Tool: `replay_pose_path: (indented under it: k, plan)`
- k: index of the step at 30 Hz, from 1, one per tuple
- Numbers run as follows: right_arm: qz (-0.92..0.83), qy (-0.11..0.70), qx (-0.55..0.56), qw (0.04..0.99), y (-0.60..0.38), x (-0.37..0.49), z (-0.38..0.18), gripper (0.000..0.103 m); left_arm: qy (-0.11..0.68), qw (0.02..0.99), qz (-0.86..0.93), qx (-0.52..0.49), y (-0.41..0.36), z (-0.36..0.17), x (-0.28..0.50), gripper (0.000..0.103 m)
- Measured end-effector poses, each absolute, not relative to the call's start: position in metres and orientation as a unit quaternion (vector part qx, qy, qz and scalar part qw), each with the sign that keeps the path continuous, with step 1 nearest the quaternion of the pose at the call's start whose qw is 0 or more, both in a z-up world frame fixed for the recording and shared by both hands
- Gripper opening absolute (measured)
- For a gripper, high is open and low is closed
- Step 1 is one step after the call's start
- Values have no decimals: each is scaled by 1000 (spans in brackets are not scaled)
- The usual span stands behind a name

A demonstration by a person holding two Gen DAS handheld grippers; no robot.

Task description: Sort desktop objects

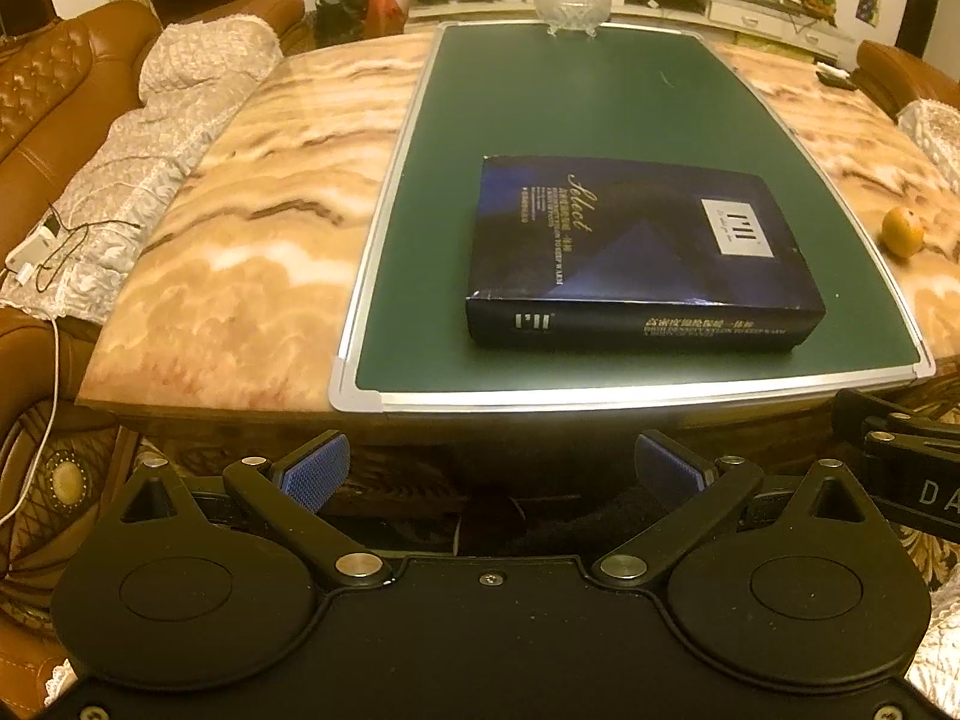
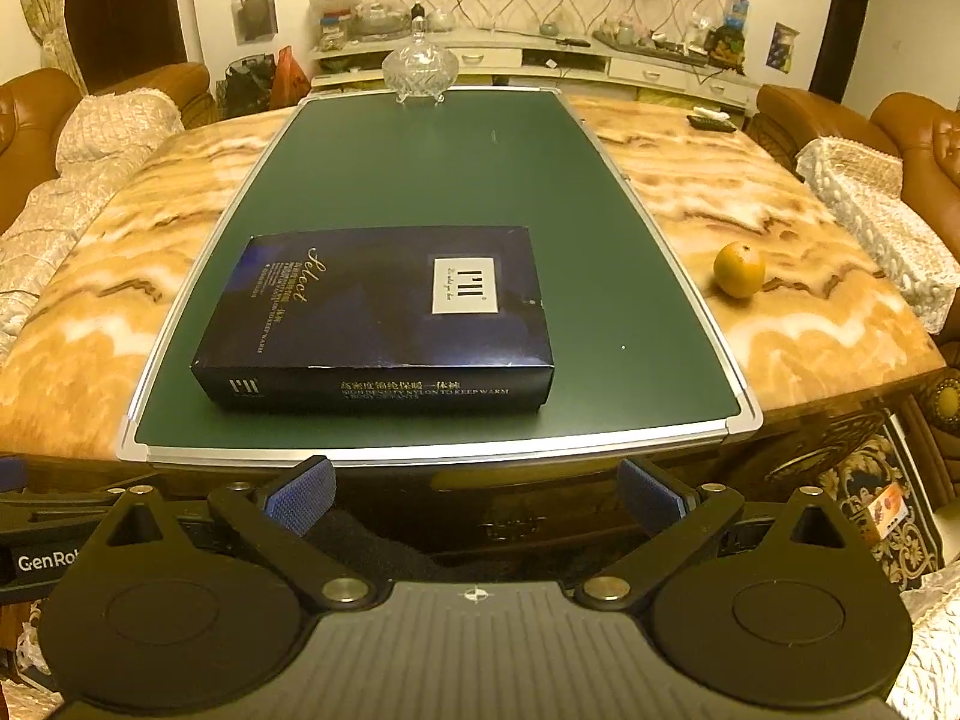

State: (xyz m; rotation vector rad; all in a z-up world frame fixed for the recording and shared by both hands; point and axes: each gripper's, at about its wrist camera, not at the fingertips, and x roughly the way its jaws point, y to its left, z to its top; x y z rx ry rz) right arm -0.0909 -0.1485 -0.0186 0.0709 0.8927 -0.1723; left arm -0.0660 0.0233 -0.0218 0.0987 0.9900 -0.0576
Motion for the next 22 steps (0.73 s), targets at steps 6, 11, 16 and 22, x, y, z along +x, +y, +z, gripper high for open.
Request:
replay_pose_path:
  k: [6,11,16,22]
  plan:
    - [-82,436,34,896,-148,-86,-21,103,481,875,-29,47,22,-25,-62,103]
    - [-82,438,33,895,-148,-83,-22,103,484,873,-29,46,22,-27,-59,103]
    - [-83,440,34,894,-149,-82,-24,103,482,874,-28,51,21,-27,-59,103]
    - [-83,441,37,893,-151,-79,-24,103,483,874,-28,51,20,-28,-60,103]
